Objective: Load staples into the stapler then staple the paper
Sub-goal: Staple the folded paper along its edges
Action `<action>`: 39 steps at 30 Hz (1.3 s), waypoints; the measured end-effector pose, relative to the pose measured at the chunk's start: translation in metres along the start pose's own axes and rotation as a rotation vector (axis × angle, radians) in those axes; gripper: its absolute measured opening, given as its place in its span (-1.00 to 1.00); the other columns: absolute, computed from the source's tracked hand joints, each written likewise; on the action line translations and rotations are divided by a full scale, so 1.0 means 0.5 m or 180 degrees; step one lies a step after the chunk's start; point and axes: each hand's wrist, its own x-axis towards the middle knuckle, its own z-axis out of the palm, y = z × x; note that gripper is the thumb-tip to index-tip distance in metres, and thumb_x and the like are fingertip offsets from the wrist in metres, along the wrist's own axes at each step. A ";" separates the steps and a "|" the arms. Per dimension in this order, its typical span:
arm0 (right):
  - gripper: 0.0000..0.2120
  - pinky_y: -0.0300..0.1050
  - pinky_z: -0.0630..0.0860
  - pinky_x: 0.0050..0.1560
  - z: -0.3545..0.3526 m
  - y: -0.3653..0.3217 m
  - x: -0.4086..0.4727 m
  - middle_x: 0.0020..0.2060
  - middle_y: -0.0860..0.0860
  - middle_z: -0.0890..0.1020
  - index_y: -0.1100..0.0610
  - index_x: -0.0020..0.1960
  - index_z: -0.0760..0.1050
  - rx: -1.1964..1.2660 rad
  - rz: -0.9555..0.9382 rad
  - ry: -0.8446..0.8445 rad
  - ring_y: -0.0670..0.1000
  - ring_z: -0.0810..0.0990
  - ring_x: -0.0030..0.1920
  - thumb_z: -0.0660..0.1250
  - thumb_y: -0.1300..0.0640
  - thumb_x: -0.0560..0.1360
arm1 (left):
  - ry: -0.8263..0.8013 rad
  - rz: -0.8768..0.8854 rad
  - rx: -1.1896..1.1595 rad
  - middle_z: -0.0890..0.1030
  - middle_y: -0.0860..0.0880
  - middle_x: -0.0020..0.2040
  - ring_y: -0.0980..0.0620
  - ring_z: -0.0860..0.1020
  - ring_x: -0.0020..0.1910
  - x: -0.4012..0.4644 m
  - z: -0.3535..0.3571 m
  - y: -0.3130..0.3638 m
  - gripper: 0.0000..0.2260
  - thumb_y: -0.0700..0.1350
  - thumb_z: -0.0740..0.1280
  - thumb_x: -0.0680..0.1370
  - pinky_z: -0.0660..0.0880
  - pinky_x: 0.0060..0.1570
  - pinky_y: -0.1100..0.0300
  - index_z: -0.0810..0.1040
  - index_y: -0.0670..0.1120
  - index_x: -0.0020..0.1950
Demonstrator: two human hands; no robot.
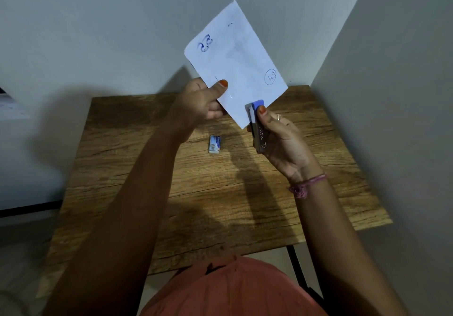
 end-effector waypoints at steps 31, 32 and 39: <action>-0.88 -0.27 0.56 -0.15 0.022 0.043 0.034 -0.23 -0.05 0.70 0.15 -0.09 0.57 0.0347 -0.0286 0.0303 -0.13 0.66 -0.16 0.27 0.28 0.52 | 0.0558 0.0073 -0.0949 0.70 -0.10 -0.01 -0.07 0.64 0.06 -0.037 0.091 -0.106 -0.76 -0.08 0.53 0.31 0.53 0.10 0.05 0.69 -0.08 -0.06; -0.86 -0.29 0.56 -0.19 0.023 0.043 0.036 -0.25 -0.06 0.70 0.16 -0.10 0.57 0.0355 -0.0307 0.0341 -0.14 0.66 -0.19 0.25 0.29 0.53 | 0.0602 0.0077 -0.0933 0.70 -0.10 -0.01 -0.09 0.64 0.06 -0.038 0.093 -0.107 -0.77 -0.07 0.53 0.30 0.53 0.12 0.01 0.69 -0.07 -0.07; -0.88 -0.22 0.54 -0.05 0.010 0.047 0.045 -0.18 -0.04 0.68 0.13 -0.08 0.58 0.0253 -0.0271 0.0390 -0.12 0.64 -0.13 0.28 0.26 0.52 | 0.0217 -0.0114 -0.1036 0.68 -0.10 0.00 -0.14 0.55 0.07 -0.033 0.085 -0.099 -0.86 -0.16 0.48 0.39 0.38 0.22 -0.11 0.70 -0.06 -0.06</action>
